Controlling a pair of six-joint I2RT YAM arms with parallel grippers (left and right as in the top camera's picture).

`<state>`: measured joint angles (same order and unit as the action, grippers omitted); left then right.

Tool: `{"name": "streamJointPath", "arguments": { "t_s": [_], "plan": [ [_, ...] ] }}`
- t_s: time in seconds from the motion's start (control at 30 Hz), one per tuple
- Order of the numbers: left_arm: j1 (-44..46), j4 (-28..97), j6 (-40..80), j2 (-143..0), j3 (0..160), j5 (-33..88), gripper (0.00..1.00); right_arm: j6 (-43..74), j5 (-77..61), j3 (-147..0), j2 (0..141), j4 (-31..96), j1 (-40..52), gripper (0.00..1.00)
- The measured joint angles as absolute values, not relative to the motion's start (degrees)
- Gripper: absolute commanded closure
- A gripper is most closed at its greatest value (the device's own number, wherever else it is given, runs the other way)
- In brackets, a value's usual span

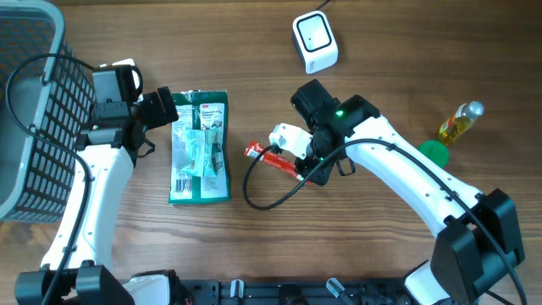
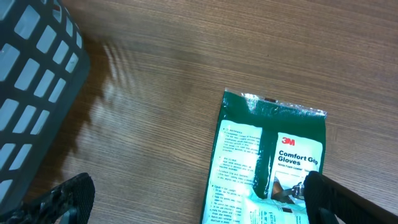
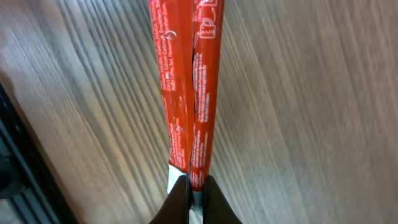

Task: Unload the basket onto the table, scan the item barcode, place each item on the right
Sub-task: 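Lift the red tube with the right gripper toward the scanner, then hold the red tube before the scanner window with the right gripper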

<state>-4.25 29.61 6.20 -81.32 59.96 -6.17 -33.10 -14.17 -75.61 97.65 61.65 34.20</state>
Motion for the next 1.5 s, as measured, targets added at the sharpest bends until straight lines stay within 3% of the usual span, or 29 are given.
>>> {"name": "streamJointPath", "arguments": {
  "t_s": [0.23,0.43,0.7,0.87,1.03,1.5],
  "plan": [
    [-4.25,29.61,6.20,-81.32,59.96,-6.17,0.00,-33.17,-12.67,-75.61,97.65,52.99,34.20,0.96],
    [-4.25,29.58,6.20,-81.32,59.96,-6.17,0.00,-29.47,14.00,-76.95,97.65,40.71,34.17,0.96],
    [-4.25,29.63,6.20,-81.32,59.96,-6.17,0.00,-46.76,35.00,-77.82,97.67,17.19,33.17,0.96],
    [-4.25,29.61,6.20,-81.32,59.96,-6.20,0.00,-50.28,40.71,-77.84,98.56,8.47,31.16,0.96],
    [-4.25,29.58,6.20,-81.32,59.96,-6.17,0.00,-53.32,50.02,-77.91,109.03,-4.21,29.61,0.96],
    [-4.25,29.63,6.20,-81.32,59.96,-6.17,0.00,-55.42,52.29,-77.93,122.08,-11.79,26.52,0.96]
  ]
}}
